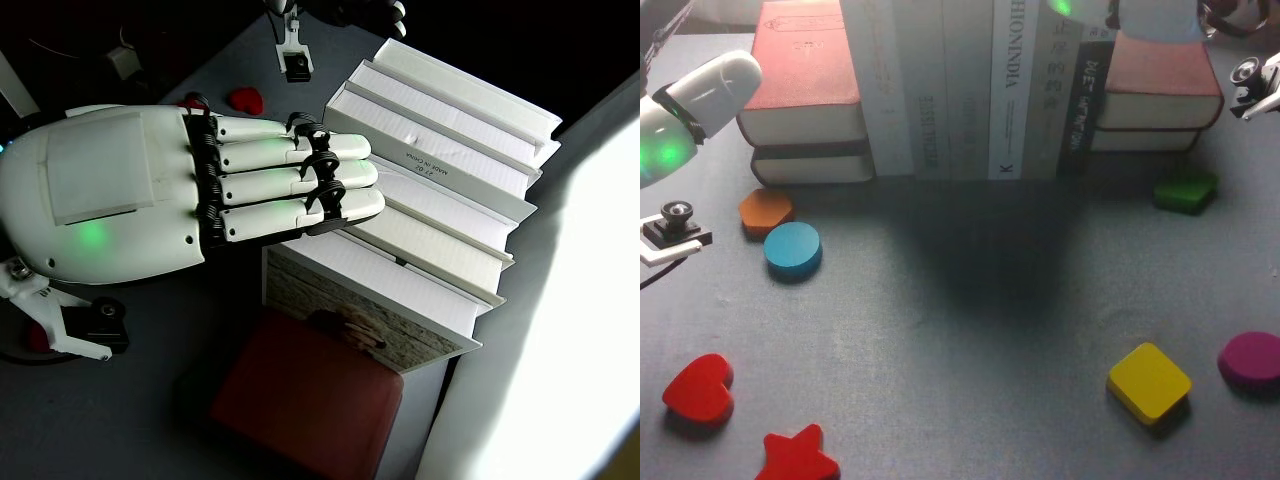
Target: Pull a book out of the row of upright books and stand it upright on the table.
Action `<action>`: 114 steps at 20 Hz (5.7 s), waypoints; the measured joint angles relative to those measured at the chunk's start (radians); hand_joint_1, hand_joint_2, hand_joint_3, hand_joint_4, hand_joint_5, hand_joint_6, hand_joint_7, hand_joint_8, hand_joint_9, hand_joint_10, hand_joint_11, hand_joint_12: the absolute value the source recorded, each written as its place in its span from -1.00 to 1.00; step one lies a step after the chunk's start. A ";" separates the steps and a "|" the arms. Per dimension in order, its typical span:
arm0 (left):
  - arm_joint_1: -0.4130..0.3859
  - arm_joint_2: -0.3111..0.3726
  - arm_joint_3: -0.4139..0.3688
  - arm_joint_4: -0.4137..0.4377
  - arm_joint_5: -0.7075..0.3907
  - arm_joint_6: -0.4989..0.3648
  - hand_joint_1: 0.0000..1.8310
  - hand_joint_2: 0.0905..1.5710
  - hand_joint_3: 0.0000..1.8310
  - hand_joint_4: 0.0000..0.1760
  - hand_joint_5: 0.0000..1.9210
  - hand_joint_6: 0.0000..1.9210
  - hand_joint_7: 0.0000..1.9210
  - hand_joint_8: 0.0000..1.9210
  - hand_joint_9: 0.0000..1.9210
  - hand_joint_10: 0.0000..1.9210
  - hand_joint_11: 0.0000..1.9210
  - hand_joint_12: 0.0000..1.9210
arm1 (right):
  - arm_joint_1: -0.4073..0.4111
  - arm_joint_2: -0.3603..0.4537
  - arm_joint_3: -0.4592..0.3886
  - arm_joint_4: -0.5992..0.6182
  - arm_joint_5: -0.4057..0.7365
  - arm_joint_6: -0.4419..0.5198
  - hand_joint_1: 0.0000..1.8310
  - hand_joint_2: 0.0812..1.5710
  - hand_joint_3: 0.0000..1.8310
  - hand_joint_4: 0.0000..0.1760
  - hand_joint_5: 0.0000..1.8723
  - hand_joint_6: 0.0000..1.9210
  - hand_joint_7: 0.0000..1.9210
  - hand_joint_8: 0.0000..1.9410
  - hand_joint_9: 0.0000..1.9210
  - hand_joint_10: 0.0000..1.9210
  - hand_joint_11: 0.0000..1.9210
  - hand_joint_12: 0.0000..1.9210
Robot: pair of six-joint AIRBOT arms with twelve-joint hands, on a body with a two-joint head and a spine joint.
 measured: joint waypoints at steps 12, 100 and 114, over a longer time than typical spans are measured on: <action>0.012 0.000 0.002 -0.012 -0.011 -0.007 -0.62 0.70 -1.00 -0.72 -0.80 -1.00 -0.98 -1.00 -1.00 -1.00 -1.00 -0.78 | -0.162 0.136 -0.213 -0.035 0.269 -0.006 -0.99 0.76 -1.00 -1.00 -0.26 -0.28 -0.83 -1.00 -1.00 -1.00 -1.00 -1.00; 0.080 -0.031 0.010 -0.100 -0.029 -0.018 -0.66 0.75 -1.00 -0.77 -0.78 -1.00 -0.94 -1.00 -0.99 -1.00 -1.00 -0.58 | 0.453 0.215 -0.321 -1.768 0.331 1.192 0.28 0.60 -0.98 -1.00 -0.31 0.36 -0.20 0.68 -0.23 0.79 -0.41 1.00; 0.080 -0.049 0.025 -0.104 0.008 -0.018 -0.66 0.74 -1.00 -0.66 -0.76 -1.00 -0.84 -1.00 -0.84 -1.00 -1.00 0.01 | 0.482 0.091 -0.022 -1.894 0.274 1.602 0.42 0.50 -1.00 -1.00 -0.09 0.26 -0.27 0.09 -0.42 0.43 -0.65 0.62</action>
